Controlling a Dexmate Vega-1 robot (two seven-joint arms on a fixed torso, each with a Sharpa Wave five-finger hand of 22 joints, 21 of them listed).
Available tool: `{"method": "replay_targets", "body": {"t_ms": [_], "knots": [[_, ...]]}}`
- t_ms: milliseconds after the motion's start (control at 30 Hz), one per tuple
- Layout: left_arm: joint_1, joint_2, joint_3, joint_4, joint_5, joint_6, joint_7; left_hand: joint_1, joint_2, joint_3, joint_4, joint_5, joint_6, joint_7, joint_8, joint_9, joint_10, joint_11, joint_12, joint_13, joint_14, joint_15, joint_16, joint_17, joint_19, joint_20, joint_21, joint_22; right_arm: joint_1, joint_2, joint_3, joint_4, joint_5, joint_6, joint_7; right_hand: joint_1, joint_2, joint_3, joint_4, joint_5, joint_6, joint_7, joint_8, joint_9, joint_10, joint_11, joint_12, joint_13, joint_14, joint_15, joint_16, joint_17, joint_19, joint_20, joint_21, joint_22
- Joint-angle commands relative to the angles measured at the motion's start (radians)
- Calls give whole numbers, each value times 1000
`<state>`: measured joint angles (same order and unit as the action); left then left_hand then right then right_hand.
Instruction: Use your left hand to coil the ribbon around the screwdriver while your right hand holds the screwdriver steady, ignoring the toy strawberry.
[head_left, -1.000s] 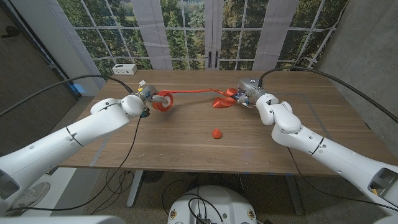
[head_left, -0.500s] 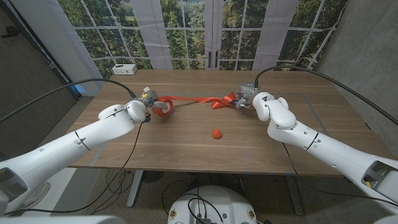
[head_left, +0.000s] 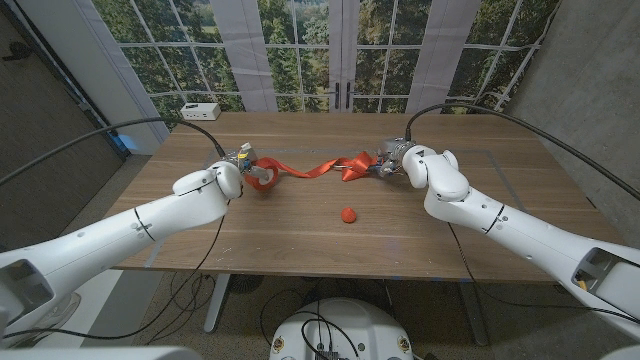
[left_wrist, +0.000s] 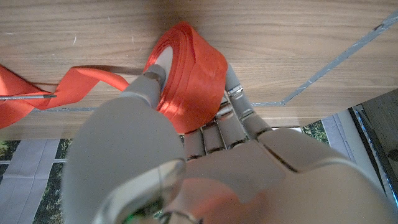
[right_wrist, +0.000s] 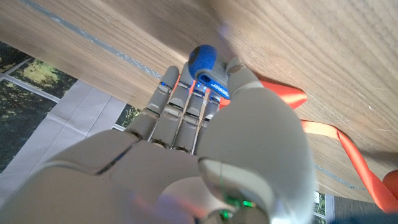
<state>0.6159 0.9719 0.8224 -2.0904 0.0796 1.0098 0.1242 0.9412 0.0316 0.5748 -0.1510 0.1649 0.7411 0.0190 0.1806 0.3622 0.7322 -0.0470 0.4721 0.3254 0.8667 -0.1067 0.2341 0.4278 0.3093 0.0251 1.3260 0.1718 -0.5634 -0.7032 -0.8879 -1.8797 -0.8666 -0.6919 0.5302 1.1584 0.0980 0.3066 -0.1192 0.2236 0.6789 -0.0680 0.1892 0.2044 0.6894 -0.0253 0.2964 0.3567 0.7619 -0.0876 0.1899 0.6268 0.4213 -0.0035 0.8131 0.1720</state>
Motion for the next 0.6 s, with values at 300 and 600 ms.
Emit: {"method": "replay_targets", "body": {"t_ms": [300, 600], "knots": [[-25, 6, 37, -37, 143, 96, -69, -48, -73, -147, 17, 23, -354, -22, -9, -79, -247, -14, -205, -31, -381, 31, -48, -63, -237, 79, -161, 0, 88, 11, -67, 34, -31, -73, 142, -132, -82, -68, 33, 61, -377, -7, -18, -4, -338, 4, -123, -40, -298, -31, -6, -90, -85, 14, -70, 5], [48, 50, -75, -85, 94, 35, -36, -132, -89, -270, 60, 44, -640, -6, -7, -155, -513, 49, -284, -60, -658, 122, -53, -161, -363, 112, -294, 1, 36, -21, 11, -20, 45, -81, 39, -236, -112, -163, 75, 80, -546, -3, -4, -6, -514, 18, -113, -62, -467, -2, 9, -103, -159, 18, -129, 6]]}}
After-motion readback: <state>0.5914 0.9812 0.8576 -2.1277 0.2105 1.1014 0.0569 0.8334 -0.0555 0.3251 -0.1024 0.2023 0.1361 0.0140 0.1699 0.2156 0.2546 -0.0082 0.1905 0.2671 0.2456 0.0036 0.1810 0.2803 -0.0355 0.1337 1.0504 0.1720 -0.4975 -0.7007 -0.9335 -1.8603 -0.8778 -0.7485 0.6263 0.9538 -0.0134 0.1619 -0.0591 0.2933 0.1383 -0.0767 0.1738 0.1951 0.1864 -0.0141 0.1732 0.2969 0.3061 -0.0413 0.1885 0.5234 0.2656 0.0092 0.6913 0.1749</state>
